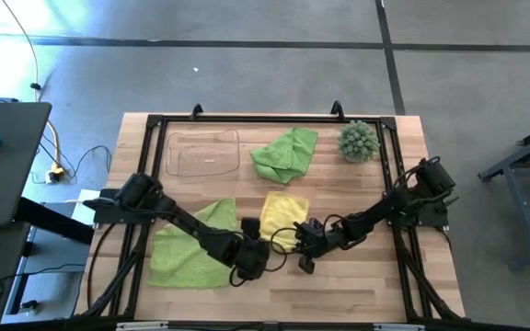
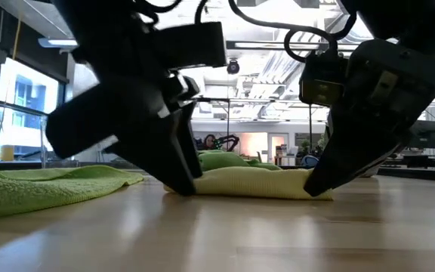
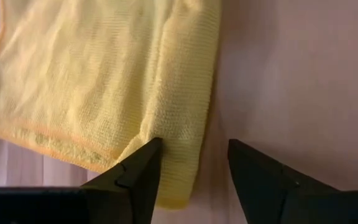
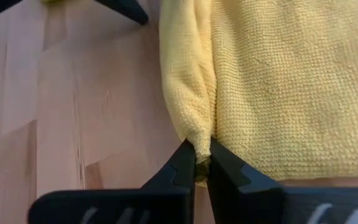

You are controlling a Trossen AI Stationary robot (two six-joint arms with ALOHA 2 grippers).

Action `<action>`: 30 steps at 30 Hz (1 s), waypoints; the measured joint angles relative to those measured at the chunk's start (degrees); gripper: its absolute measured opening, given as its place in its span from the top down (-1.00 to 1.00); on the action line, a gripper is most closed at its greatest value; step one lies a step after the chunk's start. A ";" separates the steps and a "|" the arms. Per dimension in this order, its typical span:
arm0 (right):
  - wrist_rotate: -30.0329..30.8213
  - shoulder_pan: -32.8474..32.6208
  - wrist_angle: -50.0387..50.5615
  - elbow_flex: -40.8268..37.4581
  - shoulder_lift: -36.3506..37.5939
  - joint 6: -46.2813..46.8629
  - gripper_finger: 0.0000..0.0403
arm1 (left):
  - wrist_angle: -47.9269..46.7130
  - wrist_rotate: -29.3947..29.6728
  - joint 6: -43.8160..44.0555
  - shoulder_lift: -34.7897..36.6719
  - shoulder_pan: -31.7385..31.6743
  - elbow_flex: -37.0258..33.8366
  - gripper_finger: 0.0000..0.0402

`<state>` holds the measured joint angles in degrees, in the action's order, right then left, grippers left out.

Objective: Roll microfiber towels into tight, uniform cylinder then place into a basket
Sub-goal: Roll the yellow towel

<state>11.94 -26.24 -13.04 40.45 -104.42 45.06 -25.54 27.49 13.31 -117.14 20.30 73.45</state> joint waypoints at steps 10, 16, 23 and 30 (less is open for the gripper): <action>-0.43 0.00 -0.63 -0.06 -0.07 -0.02 0.94 | 0.04 -8.00 -0.01 0.17 -5.64 0.11 0.21; -0.46 -0.02 -1.08 -0.13 -0.10 -0.24 0.94 | 0.39 -11.34 -0.02 0.15 -8.80 0.15 0.49; -1.15 0.00 -1.56 -0.11 -0.13 -1.58 0.94 | 0.22 -22.29 7.87 0.22 -10.12 0.21 0.87; -3.45 -0.09 -3.39 0.09 -0.22 -2.80 0.94 | 2.27 -46.28 14.57 -0.18 -9.19 0.13 0.95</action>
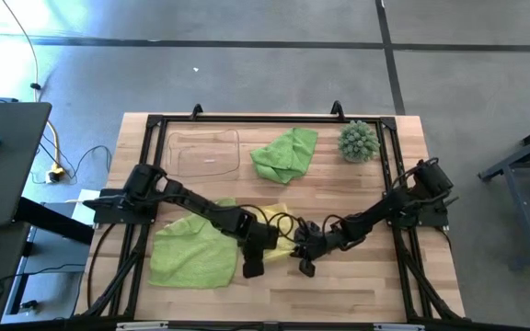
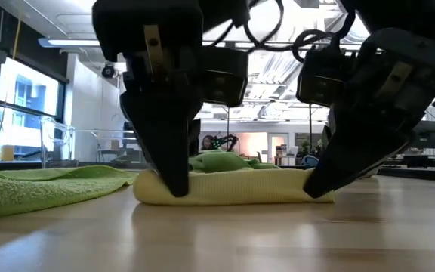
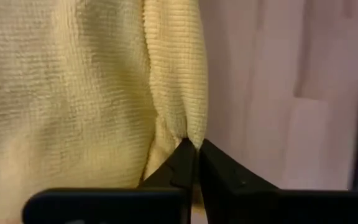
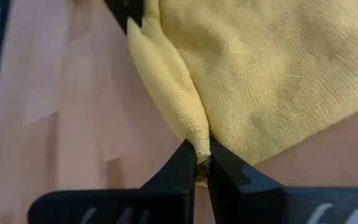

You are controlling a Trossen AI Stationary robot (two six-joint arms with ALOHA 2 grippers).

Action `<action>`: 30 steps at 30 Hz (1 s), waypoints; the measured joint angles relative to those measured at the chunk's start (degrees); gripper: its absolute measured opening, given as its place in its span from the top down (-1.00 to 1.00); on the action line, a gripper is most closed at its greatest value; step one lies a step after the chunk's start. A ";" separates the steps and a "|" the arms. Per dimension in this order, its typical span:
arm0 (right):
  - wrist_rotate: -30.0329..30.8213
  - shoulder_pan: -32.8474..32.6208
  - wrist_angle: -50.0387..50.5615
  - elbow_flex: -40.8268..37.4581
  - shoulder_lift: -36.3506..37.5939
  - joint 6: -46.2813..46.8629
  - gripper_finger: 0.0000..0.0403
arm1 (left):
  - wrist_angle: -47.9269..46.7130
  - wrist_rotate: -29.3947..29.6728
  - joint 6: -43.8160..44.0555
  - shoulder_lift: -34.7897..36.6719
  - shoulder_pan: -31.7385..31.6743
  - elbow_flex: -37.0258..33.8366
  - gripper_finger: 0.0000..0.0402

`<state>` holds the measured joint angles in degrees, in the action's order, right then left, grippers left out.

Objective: Roll microfiber towels into tight, uniform cylinder then place into a basket
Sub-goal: Roll the yellow towel

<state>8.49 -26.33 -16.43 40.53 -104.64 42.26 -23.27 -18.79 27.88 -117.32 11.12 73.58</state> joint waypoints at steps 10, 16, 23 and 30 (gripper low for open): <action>-5.04 0.07 -4.15 -0.24 -0.15 -1.15 0.94 | 0.22 -6.56 0.03 -0.35 -2.11 -0.11 0.91; -6.68 0.07 -4.61 -0.20 -0.15 0.31 0.94 | 0.74 -10.96 0.51 0.05 -2.86 -0.15 0.96; -8.28 0.07 -5.07 -0.20 -0.14 2.87 0.94 | 1.07 -12.12 0.65 0.15 -2.97 -0.15 0.96; -8.28 0.08 -5.29 -0.20 -0.07 3.96 0.94 | -0.12 -9.57 0.58 0.28 -2.78 0.40 0.96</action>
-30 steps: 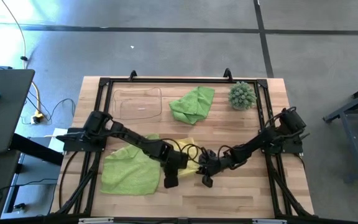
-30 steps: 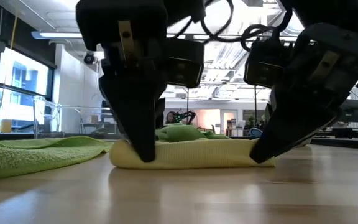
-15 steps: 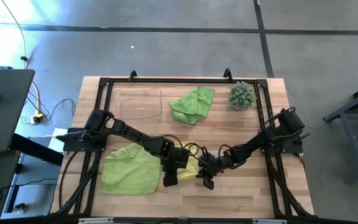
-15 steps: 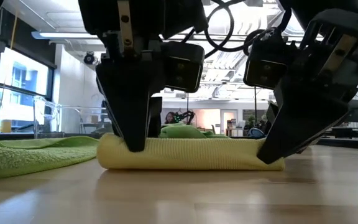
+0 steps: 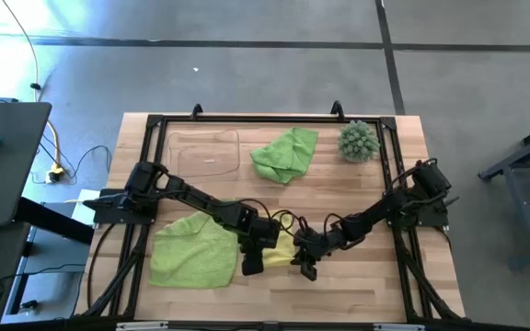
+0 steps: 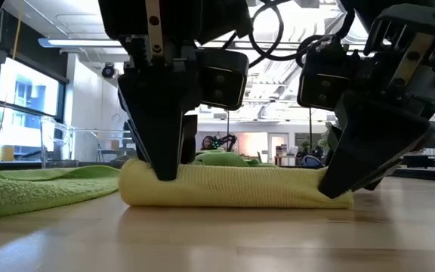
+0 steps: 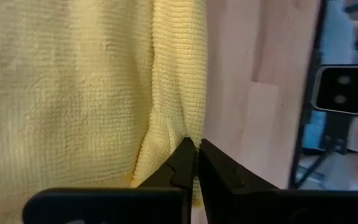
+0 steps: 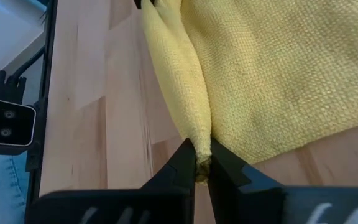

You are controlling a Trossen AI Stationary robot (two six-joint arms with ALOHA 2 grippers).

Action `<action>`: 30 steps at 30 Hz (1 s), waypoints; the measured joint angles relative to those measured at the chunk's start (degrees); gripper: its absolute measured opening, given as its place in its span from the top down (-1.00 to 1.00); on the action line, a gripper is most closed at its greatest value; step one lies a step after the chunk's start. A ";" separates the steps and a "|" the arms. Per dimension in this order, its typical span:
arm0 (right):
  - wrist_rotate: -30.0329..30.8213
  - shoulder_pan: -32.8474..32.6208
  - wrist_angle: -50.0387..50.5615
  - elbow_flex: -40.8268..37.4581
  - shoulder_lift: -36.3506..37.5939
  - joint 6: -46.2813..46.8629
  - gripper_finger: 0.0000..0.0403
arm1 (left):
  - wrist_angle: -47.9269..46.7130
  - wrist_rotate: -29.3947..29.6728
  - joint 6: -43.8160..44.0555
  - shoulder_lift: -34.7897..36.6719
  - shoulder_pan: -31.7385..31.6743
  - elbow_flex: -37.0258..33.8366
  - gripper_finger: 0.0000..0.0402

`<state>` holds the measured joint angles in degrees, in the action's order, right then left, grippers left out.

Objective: Roll microfiber towels into tight, uniform cylinder then place into a basket
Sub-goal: Roll the yellow towel

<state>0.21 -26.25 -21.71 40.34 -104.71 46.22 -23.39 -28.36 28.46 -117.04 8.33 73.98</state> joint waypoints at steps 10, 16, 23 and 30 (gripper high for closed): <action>-0.07 -0.01 -0.33 0.00 0.11 0.31 0.94 | -9.20 20.97 -7.49 1.02 2.30 4.38 0.96; -0.07 0.01 -0.35 0.00 0.11 0.30 0.94 | -9.43 31.99 -10.96 0.98 3.65 4.41 0.96; -0.33 0.03 -0.50 0.00 0.11 0.27 0.94 | -9.45 33.42 -11.14 -1.78 4.07 4.67 0.96; -1.68 0.02 3.50 -0.02 3.18 -4.49 0.63 | -9.58 25.92 -7.37 -1.69 3.97 4.62 0.96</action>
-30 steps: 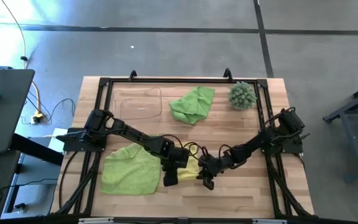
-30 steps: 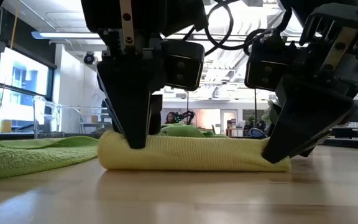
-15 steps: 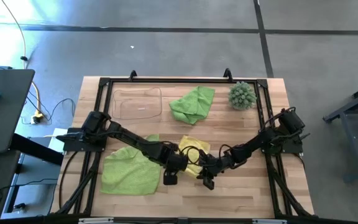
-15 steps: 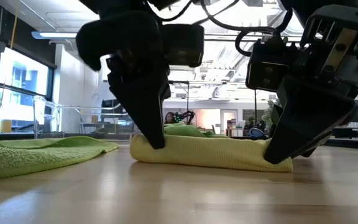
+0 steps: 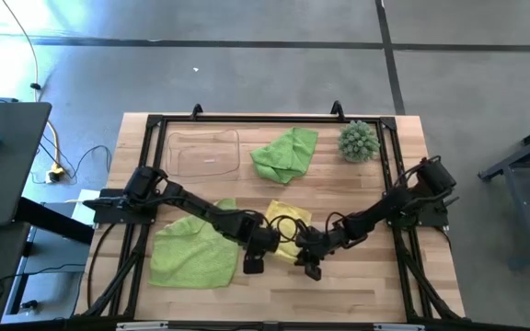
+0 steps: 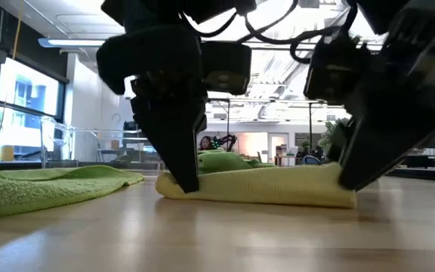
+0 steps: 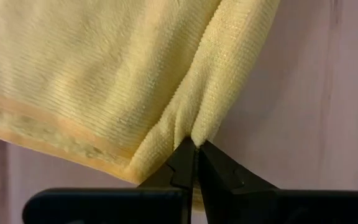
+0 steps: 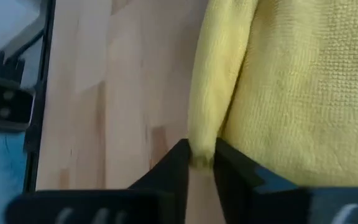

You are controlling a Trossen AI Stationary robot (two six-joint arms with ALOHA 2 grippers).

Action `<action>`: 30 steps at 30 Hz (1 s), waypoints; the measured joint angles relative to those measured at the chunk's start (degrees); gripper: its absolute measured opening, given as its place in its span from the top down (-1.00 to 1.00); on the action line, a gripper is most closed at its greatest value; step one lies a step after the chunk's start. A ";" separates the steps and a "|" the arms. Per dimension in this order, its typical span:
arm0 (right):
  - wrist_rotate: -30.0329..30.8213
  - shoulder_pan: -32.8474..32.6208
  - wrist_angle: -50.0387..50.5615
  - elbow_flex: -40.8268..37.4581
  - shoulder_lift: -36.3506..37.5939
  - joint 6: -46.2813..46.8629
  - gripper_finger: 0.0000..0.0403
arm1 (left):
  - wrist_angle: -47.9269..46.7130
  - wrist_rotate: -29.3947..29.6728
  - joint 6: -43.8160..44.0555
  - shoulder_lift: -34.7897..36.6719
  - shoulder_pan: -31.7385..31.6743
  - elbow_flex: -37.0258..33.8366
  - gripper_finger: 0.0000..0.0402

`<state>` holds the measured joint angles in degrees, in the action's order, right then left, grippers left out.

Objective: Roll microfiber towels into tight, uniform cylinder then place into a basket
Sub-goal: Roll the yellow towel

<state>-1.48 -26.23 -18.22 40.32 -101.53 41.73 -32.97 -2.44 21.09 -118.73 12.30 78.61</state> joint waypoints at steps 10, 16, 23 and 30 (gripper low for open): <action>5.89 -4.96 3.52 0.00 9.29 -16.90 0.31 | 0.38 -14.54 8.59 -0.26 0.04 -0.18 0.96; 23.64 -13.07 -4.88 0.04 7.12 -38.99 0.31 | 0.85 -13.76 10.17 -0.47 0.06 -0.18 0.96; 24.92 -14.95 -14.23 0.09 2.01 -44.16 0.31 | 1.08 -13.25 10.59 -0.47 0.06 -0.20 0.96; 22.80 -13.85 -15.26 2.52 -2.92 -44.54 0.31 | 1.55 -13.05 11.34 -0.51 0.08 -0.20 0.96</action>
<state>21.32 -40.08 -33.48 42.83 -104.45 -2.81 -31.42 -15.49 32.42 -119.24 12.38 78.41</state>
